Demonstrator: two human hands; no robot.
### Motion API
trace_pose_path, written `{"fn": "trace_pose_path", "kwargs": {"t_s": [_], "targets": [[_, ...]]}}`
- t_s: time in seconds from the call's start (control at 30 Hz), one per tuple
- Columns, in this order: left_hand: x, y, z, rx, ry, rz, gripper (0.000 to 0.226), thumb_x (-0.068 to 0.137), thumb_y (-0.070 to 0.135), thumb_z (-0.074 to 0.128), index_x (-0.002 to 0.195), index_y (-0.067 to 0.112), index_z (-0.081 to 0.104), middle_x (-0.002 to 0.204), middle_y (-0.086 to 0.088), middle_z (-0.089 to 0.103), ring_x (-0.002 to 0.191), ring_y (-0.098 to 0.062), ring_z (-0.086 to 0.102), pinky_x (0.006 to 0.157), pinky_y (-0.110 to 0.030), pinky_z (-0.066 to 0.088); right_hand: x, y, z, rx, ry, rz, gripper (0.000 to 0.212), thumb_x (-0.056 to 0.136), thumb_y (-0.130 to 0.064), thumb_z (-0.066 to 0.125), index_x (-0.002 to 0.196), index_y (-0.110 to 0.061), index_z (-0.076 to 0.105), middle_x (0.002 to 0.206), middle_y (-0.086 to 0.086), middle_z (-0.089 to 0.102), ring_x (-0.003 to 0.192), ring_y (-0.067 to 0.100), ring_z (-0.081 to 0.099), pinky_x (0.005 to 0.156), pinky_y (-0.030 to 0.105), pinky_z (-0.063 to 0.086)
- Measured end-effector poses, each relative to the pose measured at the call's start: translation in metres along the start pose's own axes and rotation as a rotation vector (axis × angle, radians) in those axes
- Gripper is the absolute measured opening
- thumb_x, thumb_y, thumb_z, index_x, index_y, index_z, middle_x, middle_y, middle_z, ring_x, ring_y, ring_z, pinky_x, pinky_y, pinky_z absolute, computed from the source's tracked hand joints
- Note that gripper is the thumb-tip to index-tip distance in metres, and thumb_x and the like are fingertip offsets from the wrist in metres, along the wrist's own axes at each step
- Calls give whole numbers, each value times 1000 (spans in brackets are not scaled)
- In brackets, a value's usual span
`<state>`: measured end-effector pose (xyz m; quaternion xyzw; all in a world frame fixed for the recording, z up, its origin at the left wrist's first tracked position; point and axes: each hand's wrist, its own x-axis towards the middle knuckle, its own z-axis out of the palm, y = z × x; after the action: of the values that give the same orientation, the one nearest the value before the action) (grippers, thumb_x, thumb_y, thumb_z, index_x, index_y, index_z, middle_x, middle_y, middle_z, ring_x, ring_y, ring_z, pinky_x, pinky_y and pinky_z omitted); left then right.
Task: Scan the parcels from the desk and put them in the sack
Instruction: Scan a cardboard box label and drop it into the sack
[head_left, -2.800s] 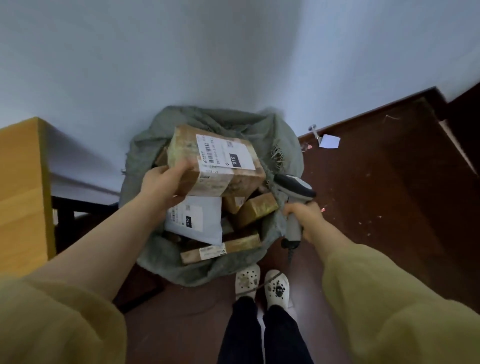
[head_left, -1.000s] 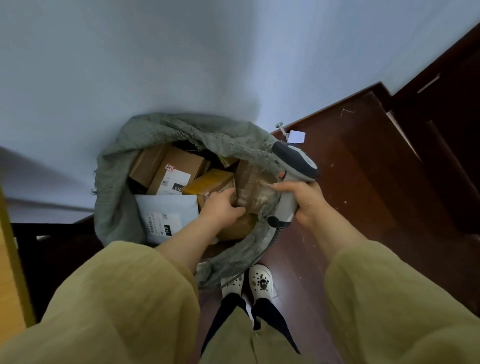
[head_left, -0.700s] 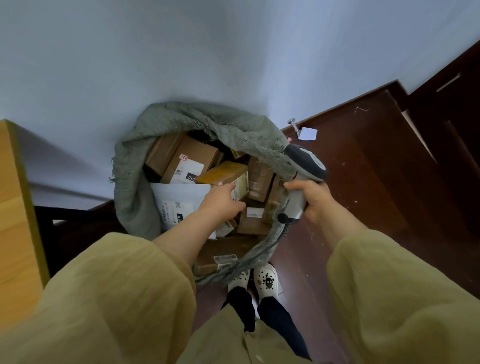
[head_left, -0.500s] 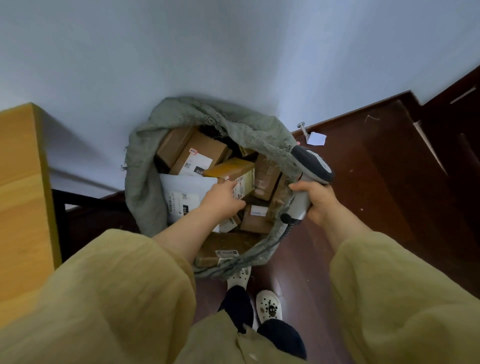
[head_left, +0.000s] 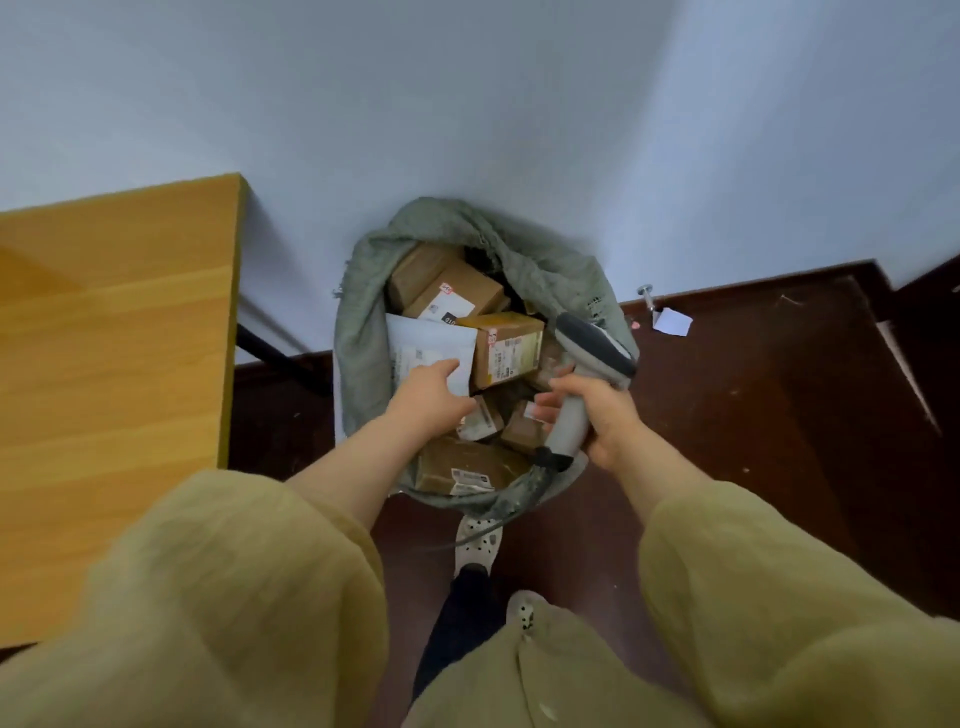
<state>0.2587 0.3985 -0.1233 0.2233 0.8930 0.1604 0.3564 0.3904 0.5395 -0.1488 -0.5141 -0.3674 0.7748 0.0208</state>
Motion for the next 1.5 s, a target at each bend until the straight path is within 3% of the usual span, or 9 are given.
{"fn": "trace_pose_path", "kwargs": {"t_s": [0.27,0.37,0.43,0.6,0.8,0.93,1.1,1.4,1.5], "targets": [[-100,-77,-73,-135,223,-160,65,89,26,62,147,16,34,145,-10,43,120,-27,52,94,-35,44,-79,23,119,-142,-232,27,17,83,-8,63,98,-3,55,55,10,61,43,17,52,49,26,48],[-136,-115,-102,-166,308,-223,66,93,26,60,150,16,28,149,-9,38,90,-17,57,84,-33,48,-105,37,169,-197,-344,60,13,82,-5,61,93,-2,56,56,9,57,43,17,50,48,26,46],[-156,-146,-121,-184,369,-276,66,94,27,59,150,19,27,149,-8,38,69,-6,48,82,-35,50,-124,50,205,-254,-432,71,5,83,-2,58,81,-4,54,55,8,54,45,16,46,48,25,44],[-209,-233,-164,-260,485,-403,65,94,27,59,150,21,26,153,-9,31,93,-26,56,80,-36,51,-167,93,303,-409,-585,103,11,83,-2,60,76,-7,53,55,6,51,41,17,44,46,26,42],[-265,-367,-221,-363,599,-443,66,93,24,60,150,20,27,154,-10,29,115,-28,55,87,-37,50,-208,153,434,-421,-665,128,14,83,-6,62,93,-8,53,57,5,51,42,16,45,47,27,42],[-293,-456,-256,-383,657,-495,66,92,23,60,149,17,28,152,-8,33,130,-25,44,88,-29,42,-227,196,512,-436,-684,136,11,83,-5,61,90,-8,53,57,4,50,43,15,44,49,27,41],[-297,-540,-291,-365,703,-541,65,90,22,61,147,14,32,149,-9,39,131,-25,44,93,-31,42,-230,230,583,-475,-643,108,13,85,-2,59,75,-7,53,56,4,51,41,14,43,50,27,42],[-259,-624,-368,-426,862,-575,59,92,23,58,145,10,36,143,-11,46,125,-29,49,96,-35,43,-203,248,706,-503,-699,85,9,84,0,59,81,-8,57,54,4,51,38,13,43,47,24,41],[-250,-638,-406,-401,946,-603,50,93,20,57,139,6,43,133,-14,53,118,-30,53,88,-33,44,-193,250,755,-514,-729,103,9,82,0,60,84,-8,57,56,4,52,39,13,44,46,23,42]]}}
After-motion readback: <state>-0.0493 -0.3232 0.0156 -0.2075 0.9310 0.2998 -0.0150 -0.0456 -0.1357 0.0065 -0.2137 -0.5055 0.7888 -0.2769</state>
